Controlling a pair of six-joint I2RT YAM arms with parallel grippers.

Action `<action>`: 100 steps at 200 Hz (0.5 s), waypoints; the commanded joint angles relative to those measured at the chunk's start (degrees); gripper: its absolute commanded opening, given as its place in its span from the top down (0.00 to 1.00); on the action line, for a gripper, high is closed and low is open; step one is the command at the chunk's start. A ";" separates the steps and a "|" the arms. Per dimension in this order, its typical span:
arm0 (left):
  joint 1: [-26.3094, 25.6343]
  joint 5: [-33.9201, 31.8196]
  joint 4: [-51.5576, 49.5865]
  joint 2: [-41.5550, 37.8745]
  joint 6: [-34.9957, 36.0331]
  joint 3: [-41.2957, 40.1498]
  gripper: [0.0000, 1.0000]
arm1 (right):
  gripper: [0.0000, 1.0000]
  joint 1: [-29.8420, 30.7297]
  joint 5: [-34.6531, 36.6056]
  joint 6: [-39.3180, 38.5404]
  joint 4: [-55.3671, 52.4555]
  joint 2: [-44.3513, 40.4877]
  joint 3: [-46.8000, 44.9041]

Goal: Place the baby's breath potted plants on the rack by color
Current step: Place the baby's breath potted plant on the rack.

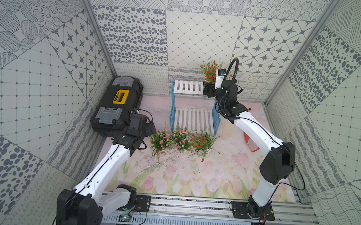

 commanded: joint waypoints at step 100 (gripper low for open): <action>-0.04 -0.38 0.70 0.21 -1.30 -1.61 0.02 | 0.38 -2.39 -3.72 -1.75 -7.69 9.39 19.61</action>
